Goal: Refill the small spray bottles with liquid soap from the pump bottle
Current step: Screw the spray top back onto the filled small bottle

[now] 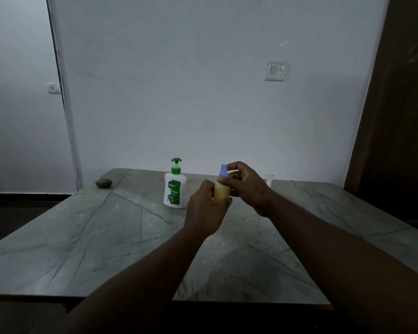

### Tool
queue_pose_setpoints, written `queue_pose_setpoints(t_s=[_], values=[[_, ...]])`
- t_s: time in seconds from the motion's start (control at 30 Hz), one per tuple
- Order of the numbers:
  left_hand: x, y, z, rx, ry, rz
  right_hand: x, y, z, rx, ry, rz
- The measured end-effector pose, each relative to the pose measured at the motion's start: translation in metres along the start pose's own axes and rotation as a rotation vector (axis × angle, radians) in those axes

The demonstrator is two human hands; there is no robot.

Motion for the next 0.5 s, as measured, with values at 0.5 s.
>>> queue_pose_setpoints(t_s=[0.5], values=[[0.004,0.001,-0.011,0.012,-0.021,0.001,-0.011,0.003,0.005,0.012,-0.08,-0.017]])
Point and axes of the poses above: each hand's wrist, its own y-axis away from the middle knuckle, its own z-axis out of the back of the hand, x = y × z, the point moved 6 cm from there along -y, towards the middle knuckle, and after that the axes turned 5 degrees about x, right-handed, at the moved point
